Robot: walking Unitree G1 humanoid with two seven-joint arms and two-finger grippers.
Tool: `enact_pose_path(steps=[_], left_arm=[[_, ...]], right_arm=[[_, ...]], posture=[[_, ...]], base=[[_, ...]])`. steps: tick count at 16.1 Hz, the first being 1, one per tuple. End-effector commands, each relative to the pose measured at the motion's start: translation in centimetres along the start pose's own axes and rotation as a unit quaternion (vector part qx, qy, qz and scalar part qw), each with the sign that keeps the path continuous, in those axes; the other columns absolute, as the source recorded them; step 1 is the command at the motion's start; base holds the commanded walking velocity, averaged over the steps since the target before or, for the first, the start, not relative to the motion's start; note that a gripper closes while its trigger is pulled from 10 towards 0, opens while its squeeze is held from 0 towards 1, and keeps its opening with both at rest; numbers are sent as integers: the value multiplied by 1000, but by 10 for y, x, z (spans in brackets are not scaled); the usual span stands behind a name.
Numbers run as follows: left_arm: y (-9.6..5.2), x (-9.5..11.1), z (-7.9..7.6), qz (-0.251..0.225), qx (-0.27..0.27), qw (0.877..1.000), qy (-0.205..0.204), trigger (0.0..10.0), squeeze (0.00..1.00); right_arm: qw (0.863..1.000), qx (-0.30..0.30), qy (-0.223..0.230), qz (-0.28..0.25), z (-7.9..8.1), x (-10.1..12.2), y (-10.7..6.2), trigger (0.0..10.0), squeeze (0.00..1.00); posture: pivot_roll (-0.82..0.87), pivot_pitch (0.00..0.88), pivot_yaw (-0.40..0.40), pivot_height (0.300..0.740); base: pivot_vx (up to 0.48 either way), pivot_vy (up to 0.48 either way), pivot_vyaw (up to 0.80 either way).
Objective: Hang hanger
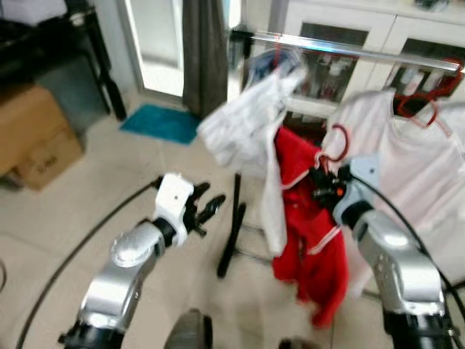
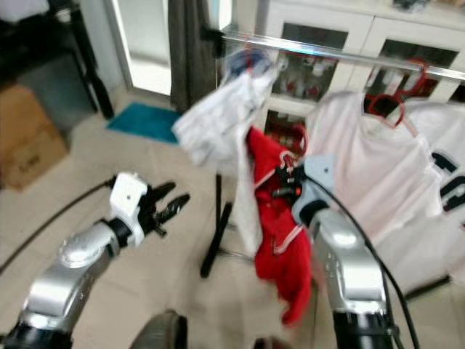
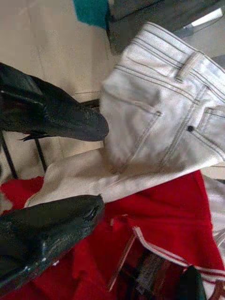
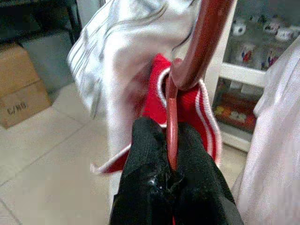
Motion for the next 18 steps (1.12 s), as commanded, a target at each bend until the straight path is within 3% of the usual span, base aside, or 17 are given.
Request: enact_pose_path(steps=[1, 18], left_arm=[[2, 6, -2, -7, -3, 1000, 8, 10000, 0], [4, 9, 0, -9, -6, 1000, 10, 10000, 0]], right_arm=[[1000, -6, -6, -22, -5, 13, 0, 0, 0], [1000, -6, -6, -20, -4, 12, 1, 0, 0]], posture=[[-22, 0, -20, 705], [-28, 0, -11, 705]], base=[[0, 0, 0], [-202, 0, 0]])
Point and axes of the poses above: a point about 5 cm out from each wrist's last joint towards the gripper, its own y axis pointing out of the wrist towards the gripper, its own x axis along the axis of the wrist's last joint, z = x × y, the point moved 6 cm from there along y, pointing out of the wrist towards the gripper, and after that the axes turned 12 degrees about -y, right-handed, at the moved point
